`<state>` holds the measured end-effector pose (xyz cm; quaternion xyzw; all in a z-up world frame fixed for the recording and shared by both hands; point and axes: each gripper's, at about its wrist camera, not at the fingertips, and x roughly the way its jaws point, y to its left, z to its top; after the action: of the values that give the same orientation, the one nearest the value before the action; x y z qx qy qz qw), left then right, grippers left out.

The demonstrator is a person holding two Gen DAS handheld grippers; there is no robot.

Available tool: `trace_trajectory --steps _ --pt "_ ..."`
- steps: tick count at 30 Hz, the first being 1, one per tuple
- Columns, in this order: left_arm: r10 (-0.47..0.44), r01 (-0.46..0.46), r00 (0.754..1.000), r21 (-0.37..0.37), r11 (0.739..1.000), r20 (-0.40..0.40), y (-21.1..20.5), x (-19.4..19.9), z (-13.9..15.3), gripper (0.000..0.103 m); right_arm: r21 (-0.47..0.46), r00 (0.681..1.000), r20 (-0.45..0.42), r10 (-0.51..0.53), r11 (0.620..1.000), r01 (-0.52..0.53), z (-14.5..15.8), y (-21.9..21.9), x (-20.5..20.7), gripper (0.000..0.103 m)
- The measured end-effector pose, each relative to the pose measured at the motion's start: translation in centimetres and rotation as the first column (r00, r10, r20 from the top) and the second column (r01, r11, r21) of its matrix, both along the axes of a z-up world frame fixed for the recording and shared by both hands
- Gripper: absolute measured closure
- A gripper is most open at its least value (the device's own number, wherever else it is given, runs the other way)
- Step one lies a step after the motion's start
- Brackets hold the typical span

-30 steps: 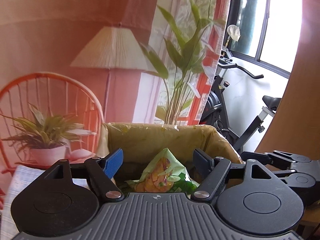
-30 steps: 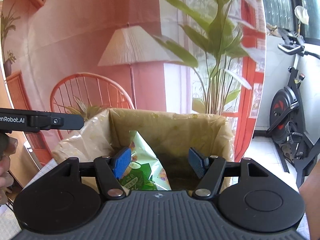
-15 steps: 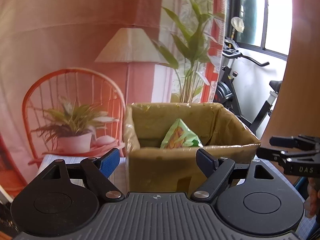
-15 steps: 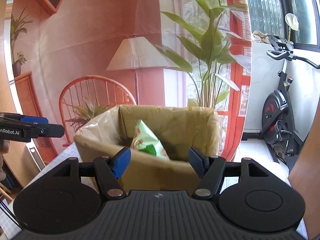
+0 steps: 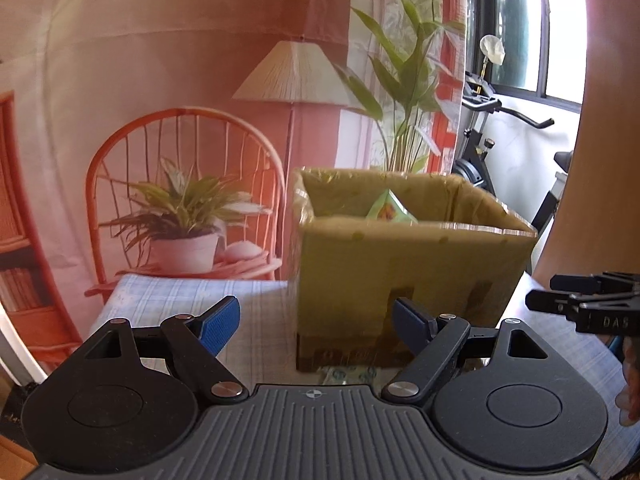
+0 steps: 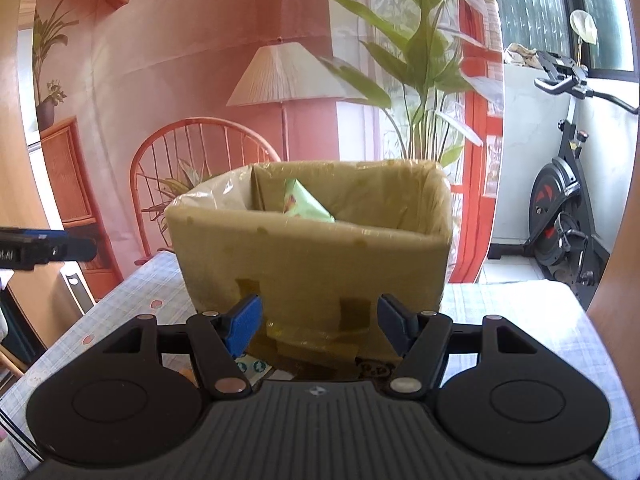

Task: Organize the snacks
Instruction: 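Move both grippers back down toward the orange packets on the table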

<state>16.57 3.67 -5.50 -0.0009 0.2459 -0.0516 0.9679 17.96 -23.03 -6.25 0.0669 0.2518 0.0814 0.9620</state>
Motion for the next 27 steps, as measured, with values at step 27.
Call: trace_trajectory --steps 27 --pt "0.089 -0.095 0.987 -0.037 0.995 -0.135 3.2 -3.5 -6.8 0.016 0.055 0.998 -0.060 -0.030 0.998 0.033 -5.4 1.0 -1.2 0.036"
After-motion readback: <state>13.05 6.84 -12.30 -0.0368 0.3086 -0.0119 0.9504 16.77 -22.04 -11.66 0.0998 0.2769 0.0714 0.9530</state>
